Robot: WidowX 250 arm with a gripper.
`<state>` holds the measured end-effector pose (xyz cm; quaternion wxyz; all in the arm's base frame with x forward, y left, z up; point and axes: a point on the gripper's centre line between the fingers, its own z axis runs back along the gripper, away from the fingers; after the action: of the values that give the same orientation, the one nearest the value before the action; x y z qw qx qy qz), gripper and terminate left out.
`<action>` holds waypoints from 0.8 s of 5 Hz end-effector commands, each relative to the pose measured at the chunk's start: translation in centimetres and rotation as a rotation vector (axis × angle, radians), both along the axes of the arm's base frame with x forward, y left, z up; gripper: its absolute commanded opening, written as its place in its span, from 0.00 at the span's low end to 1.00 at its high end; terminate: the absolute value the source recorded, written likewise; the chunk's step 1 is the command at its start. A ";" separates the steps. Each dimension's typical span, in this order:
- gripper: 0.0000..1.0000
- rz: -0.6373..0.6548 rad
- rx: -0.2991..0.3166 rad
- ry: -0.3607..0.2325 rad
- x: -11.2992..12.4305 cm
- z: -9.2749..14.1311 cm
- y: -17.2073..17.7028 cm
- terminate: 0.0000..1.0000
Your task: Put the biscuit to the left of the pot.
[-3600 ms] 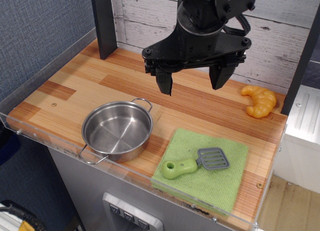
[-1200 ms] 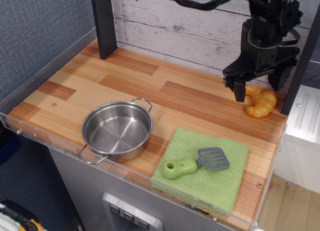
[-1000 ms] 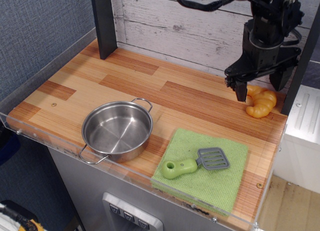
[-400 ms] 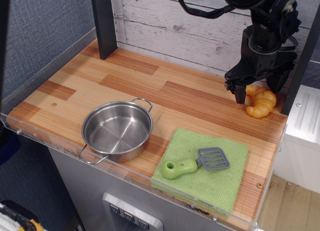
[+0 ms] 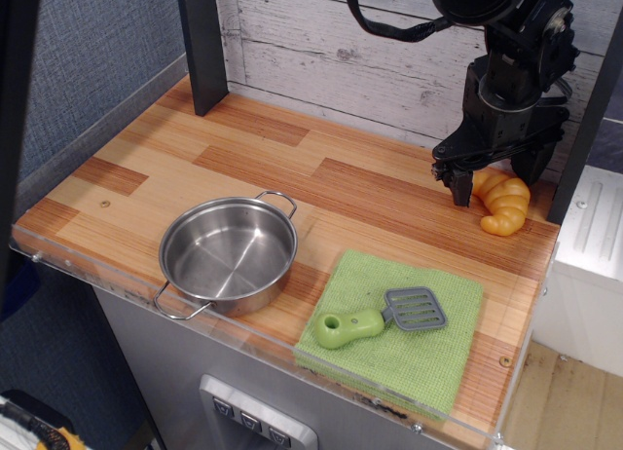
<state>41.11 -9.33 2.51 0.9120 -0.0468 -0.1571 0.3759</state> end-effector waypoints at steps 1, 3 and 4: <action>1.00 -0.003 -0.002 -0.021 0.5 1.5 -0.1 0.00; 0.00 0.033 0.027 -0.017 -0.2 1.8 -0.1 0.00; 0.00 0.027 0.027 -0.017 -0.2 1.9 -0.3 0.00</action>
<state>40.51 -9.17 1.99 0.9090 -0.0177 -0.1492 0.3887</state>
